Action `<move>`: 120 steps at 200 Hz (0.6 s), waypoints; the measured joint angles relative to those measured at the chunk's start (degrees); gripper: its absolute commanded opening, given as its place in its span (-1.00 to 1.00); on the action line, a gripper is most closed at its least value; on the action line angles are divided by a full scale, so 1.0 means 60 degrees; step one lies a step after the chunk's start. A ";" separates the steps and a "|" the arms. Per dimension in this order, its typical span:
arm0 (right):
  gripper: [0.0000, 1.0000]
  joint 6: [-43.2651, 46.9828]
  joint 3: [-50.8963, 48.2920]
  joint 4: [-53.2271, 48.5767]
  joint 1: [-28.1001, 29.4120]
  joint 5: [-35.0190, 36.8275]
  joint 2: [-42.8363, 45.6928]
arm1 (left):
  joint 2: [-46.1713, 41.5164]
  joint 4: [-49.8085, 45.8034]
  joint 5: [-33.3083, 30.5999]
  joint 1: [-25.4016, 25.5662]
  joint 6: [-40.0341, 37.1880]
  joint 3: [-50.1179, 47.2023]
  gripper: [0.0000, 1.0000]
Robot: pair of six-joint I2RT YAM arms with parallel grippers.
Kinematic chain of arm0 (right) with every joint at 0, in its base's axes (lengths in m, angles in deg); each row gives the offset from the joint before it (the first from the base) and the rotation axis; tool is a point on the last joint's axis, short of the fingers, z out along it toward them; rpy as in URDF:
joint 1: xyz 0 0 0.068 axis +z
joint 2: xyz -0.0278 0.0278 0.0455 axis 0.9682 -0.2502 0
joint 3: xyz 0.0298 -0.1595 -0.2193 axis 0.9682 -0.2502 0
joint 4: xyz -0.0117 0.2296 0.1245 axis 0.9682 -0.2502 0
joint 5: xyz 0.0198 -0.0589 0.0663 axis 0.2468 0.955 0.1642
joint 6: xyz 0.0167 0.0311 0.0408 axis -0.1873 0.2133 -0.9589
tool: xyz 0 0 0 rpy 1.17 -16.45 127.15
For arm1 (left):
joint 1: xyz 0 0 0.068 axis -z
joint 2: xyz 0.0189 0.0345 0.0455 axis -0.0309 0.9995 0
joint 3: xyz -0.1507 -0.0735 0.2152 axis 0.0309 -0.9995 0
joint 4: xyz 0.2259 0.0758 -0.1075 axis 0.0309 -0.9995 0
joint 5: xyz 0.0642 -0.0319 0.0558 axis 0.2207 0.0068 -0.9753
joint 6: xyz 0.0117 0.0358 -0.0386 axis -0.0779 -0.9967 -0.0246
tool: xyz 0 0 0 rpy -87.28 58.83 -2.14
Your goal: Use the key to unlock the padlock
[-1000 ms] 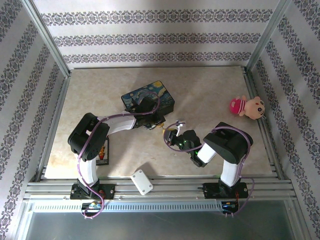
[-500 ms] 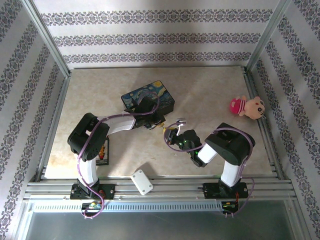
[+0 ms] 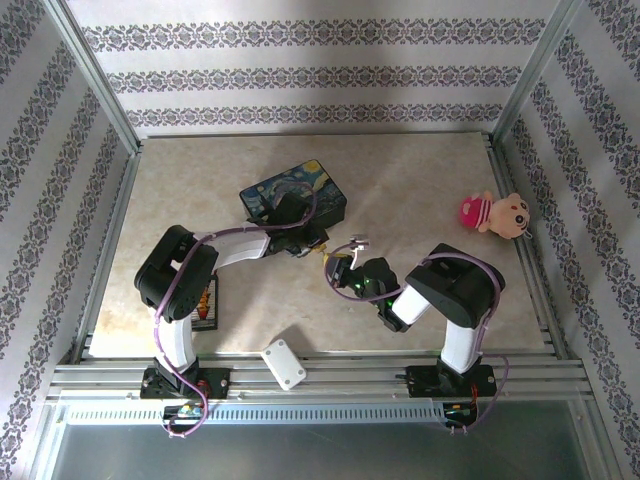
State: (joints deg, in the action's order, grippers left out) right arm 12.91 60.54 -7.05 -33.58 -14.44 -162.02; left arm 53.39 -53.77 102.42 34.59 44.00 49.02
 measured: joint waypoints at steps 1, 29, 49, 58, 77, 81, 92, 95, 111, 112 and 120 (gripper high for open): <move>-1.00 0.0000 0.0000 0.0000 0.0000 0.0004 0.0000 | 0.0000 -0.0004 -0.0004 0.0000 0.0000 0.0000 -0.92; -1.00 -0.0051 0.0000 0.0000 0.0058 0.0127 -0.0015 | 0.0000 0.0007 0.0000 0.0000 0.0036 0.0000 -0.93; -1.00 -0.0157 0.0000 0.0007 0.0058 0.0186 -0.0033 | 0.0000 0.0029 0.0000 0.0000 0.0073 0.0000 -0.94; -1.00 -0.0197 0.0000 0.0036 0.0062 0.0222 -0.0069 | 0.0000 0.0036 0.0000 0.0000 0.0091 0.0000 -0.94; -1.00 -0.0240 0.0000 0.0084 0.0120 0.0368 -0.0138 | 0.0000 0.0055 0.0000 0.0000 0.0120 0.0000 -0.94; -1.00 -0.0248 0.0000 0.0084 0.0120 0.0390 -0.0142 | 0.0000 0.0058 0.0000 0.0000 0.0131 0.0000 -0.94; -1.00 -0.0248 0.0000 0.0084 0.0120 0.0433 -0.0142 | 0.0000 0.0066 0.0000 0.0000 0.0149 0.0000 -0.94; -1.00 -0.0248 0.0000 0.0084 0.0124 0.0441 -0.0142 | 0.0000 0.0066 0.0000 0.0000 0.0149 0.0000 -0.94; -1.00 -0.0226 0.0000 0.0084 0.0164 0.0499 -0.0142 | 0.0000 0.0069 0.0004 0.0000 0.0171 0.0000 -0.95; -1.00 -0.0219 0.0000 0.0084 0.0164 0.0503 -0.0142 | 0.0000 0.0069 0.0004 0.0000 0.0171 0.0000 -0.95; -1.00 -0.0215 0.0000 0.0084 0.0164 0.0503 -0.0142 | 0.0000 0.0069 0.0004 0.0000 0.0175 0.0000 -0.95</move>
State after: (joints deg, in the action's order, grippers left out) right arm 11.62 60.54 -6.54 -32.59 -11.42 -162.88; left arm 53.39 -53.36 102.44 34.59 45.05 49.02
